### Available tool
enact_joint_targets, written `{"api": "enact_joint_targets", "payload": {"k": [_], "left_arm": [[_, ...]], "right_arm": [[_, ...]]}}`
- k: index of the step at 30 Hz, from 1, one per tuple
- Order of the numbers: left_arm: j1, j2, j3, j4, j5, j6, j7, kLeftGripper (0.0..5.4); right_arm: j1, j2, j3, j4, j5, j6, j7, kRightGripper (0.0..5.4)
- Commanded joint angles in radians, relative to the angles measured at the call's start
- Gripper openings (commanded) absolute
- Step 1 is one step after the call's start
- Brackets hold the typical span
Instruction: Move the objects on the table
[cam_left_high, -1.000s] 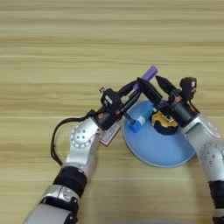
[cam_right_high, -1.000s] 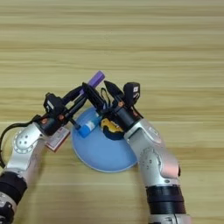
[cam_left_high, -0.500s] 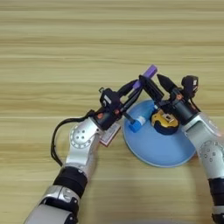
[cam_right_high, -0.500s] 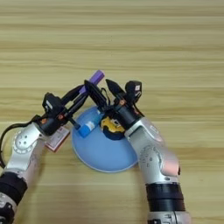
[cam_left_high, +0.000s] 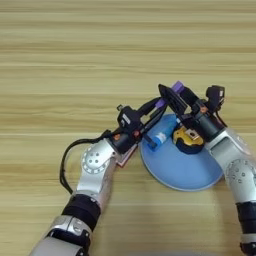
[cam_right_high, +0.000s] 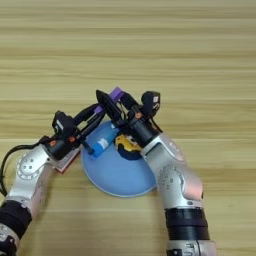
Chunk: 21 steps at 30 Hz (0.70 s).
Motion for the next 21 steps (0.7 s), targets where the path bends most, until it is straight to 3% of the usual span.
{"api": "enact_joint_targets", "payload": {"k": [1,21], "left_arm": [[0.004,0.002,-0.002,0.005,0.009,-0.005,-0.009,0.72],[0.002,0.004,0.001,0.013,0.011,-0.008,-0.006,0.72]], "right_arm": [[-0.016,0.003,-0.006,0.004,0.012,0.013,0.000,4.10],[-0.015,0.008,-0.015,-0.006,0.020,0.031,0.002,2.04]]}}
